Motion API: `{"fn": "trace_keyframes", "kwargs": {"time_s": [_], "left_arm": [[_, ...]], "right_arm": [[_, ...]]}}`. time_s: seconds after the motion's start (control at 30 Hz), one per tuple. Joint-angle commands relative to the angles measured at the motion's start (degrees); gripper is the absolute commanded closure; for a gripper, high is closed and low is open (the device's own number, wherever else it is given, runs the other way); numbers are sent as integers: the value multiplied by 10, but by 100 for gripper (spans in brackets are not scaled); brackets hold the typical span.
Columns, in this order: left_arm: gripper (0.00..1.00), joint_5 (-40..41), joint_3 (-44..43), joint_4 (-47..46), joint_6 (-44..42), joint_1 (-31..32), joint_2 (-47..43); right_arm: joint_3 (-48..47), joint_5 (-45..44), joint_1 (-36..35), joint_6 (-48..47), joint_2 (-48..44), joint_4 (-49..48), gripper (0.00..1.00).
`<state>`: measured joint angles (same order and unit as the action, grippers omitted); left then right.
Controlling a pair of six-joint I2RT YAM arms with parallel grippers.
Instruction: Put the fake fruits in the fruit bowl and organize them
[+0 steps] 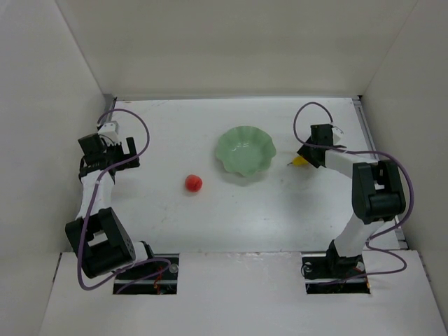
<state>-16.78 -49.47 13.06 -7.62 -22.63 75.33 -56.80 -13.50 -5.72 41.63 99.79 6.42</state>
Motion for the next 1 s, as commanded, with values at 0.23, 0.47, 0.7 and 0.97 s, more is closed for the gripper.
{"fn": "trace_keyframes", "kwargs": {"time_s": [0.23, 0.47, 0.7, 0.97], "left_arm": [[0, -12, 5, -18, -8, -2, -19], [0, -12, 6, -20, -8, 0, -19], [0, -12, 10, -20, -8, -2, -26], [0, -12, 10, -20, -8, -1, -27]], "right_arm": [[-53, -48, -70, -99, -108, 7, 81], [-121, -106, -236, -179, -94, -30, 75], [-209, -31, -287, -186, 14, 3, 24], [-220, 27, -348, -311, -35, -38, 0]]}}
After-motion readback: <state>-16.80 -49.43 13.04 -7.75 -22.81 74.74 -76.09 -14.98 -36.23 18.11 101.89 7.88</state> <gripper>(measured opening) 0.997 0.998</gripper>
